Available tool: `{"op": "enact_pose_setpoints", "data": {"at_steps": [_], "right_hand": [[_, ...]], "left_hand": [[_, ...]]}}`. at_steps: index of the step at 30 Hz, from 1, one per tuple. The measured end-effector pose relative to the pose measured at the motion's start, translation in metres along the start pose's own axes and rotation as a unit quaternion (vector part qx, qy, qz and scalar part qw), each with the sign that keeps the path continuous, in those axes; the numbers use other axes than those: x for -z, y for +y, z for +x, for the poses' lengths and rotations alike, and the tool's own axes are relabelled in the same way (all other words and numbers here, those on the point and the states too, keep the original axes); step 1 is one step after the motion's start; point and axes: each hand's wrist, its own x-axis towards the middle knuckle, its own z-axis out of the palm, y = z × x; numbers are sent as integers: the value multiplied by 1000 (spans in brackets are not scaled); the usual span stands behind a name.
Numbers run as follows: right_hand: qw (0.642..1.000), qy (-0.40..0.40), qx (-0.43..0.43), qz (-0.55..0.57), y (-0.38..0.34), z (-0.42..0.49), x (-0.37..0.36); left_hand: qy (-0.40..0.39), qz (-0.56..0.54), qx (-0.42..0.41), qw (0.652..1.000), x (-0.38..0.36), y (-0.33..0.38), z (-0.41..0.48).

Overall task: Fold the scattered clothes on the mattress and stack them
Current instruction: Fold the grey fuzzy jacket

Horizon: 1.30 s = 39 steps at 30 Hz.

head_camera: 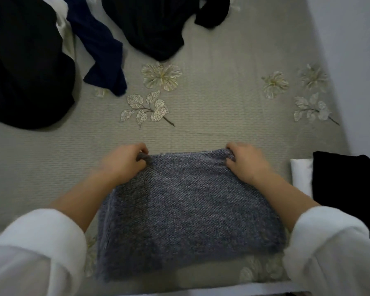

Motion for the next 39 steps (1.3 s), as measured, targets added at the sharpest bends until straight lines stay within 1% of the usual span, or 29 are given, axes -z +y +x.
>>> {"op": "enact_pose_setpoints", "data": {"at_steps": [2, 3, 4, 5, 6, 8, 9, 11, 13, 16, 18, 20, 21, 23, 25, 27, 29, 30, 31, 32, 34, 37, 39], "right_hand": [[998, 51, -24, 8, 2, -3, -19], [997, 64, -33, 22, 1, -8, -28], [996, 69, -34, 37, -1, -16, -38], [996, 65, -24, 51, -5, -25, -49], [997, 52, -8, 58, -9, -35, -59], [998, 3, 6, 63, -16, -53, -79], [998, -16, 0, 65, -17, -58, -89], [996, -39, -27, 71, -17, -60, -103], [995, -54, -42, 68, -19, -54, -111], [995, -69, -38, 64, -22, -42, -112], [991, -82, -29, 105, -18, -36, -108], [986, -65, -20, 153, -11, -36, -97], [985, -36, -27, 164, -4, -38, -93], [983, 17, -88, 163, 14, -43, -88], [970, 24, -176, 168, 37, -53, -88], [939, -5, -263, 220, 55, -61, -98], [888, -17, -313, 335, 60, -64, -104], [860, -18, -334, 385, 57, -64, -101], [837, -19, -345, 425, 53, -62, -98], [821, -24, -358, 445, 50, -62, -94], [810, -26, -365, 459, 49, -61, -92], [819, -17, -356, 449, 44, -65, -84], [831, 7, -334, 445, 37, -76, -75]], "left_hand": [[106, -22, 0, 994, -19, 1, -1], [150, -29, 4, 988, -31, 4, -6], [174, -32, 8, 984, -43, 7, -14], [176, -32, 4, 984, -57, 11, -24], [162, -32, -9, 986, -70, 17, -36], [100, -17, -40, 994, -97, 28, -59], [67, -1, -42, 997, -111, 32, -68], [27, 19, -13, 999, -132, 33, -76], [13, 29, 18, 999, -145, 31, -71], [-2, 35, 41, 999, -149, 34, -55], [-16, 28, 39, 999, -147, 36, -48], [-8, 6, 34, 999, -142, 32, -45], [10, 0, 37, 999, -138, 28, -45], [60, -2, 74, 995, -131, 12, -50], [75, -29, 154, 985, -124, -6, -58], [73, -99, 250, 960, -120, -22, -67], [60, -212, 344, 913, -119, -33, -70], [49, -267, 380, 884, -119, -37, -70], [37, -300, 404, 863, -118, -38, -70], [28, -312, 415, 855, -119, -40, -70], [37, -331, 397, 855, -118, -43, -75], [67, -391, 362, 843, -111, -45, -88], [57, -386, 326, 861, -102, -44, -100]]}}
